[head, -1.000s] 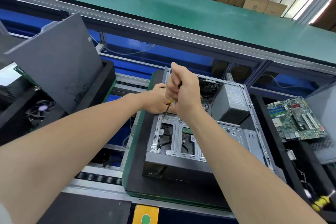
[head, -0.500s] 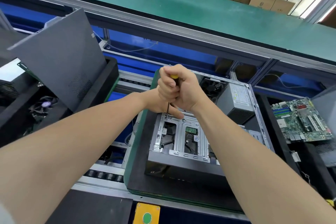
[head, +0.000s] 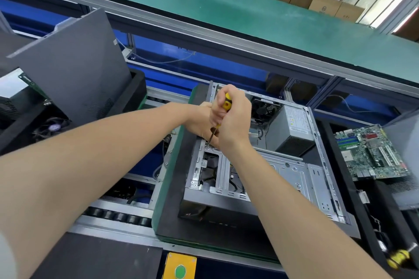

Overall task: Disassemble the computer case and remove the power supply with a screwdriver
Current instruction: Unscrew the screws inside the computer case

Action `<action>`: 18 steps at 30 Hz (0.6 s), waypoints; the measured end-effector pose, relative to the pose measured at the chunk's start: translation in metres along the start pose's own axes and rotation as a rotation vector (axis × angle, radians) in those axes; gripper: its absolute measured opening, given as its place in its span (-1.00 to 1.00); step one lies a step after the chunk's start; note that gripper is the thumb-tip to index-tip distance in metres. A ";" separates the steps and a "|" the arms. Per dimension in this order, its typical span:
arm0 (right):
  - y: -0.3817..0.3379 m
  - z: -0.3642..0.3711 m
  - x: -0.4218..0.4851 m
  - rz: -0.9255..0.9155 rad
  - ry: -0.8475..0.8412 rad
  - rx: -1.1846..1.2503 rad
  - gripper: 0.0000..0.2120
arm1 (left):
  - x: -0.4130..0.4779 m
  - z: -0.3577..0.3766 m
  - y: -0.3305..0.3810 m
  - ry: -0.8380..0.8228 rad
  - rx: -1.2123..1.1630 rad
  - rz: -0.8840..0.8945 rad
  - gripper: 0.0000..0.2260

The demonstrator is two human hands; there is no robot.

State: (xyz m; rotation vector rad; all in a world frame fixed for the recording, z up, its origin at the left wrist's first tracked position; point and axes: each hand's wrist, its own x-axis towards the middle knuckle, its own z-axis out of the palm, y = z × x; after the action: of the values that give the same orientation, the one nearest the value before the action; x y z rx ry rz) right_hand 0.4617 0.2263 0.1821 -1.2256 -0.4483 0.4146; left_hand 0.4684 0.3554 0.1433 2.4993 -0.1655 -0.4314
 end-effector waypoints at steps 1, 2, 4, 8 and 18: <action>0.000 0.000 0.000 0.001 -0.001 -0.002 -0.74 | -0.001 0.000 0.000 -0.004 -0.011 0.005 -0.74; 0.000 0.000 0.001 0.003 -0.017 -0.020 -0.76 | -0.001 0.001 0.001 -0.003 0.007 0.006 -0.75; -0.001 0.000 0.004 0.020 -0.087 -0.050 -0.78 | -0.003 0.002 0.002 -0.012 0.013 0.034 -0.85; -0.006 0.000 0.011 0.134 -0.295 -0.007 -0.77 | -0.001 0.002 0.004 -0.017 -0.054 0.003 -0.73; -0.014 -0.006 0.028 0.341 -0.806 0.079 -0.64 | 0.002 0.001 -0.003 -0.024 0.006 -0.082 -0.57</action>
State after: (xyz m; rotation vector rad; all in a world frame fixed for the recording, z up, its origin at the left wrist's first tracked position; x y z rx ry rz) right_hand 0.4895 0.2329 0.1965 -1.0209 -0.8975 1.2233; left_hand 0.4700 0.3568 0.1397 2.5137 -0.0743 -0.4956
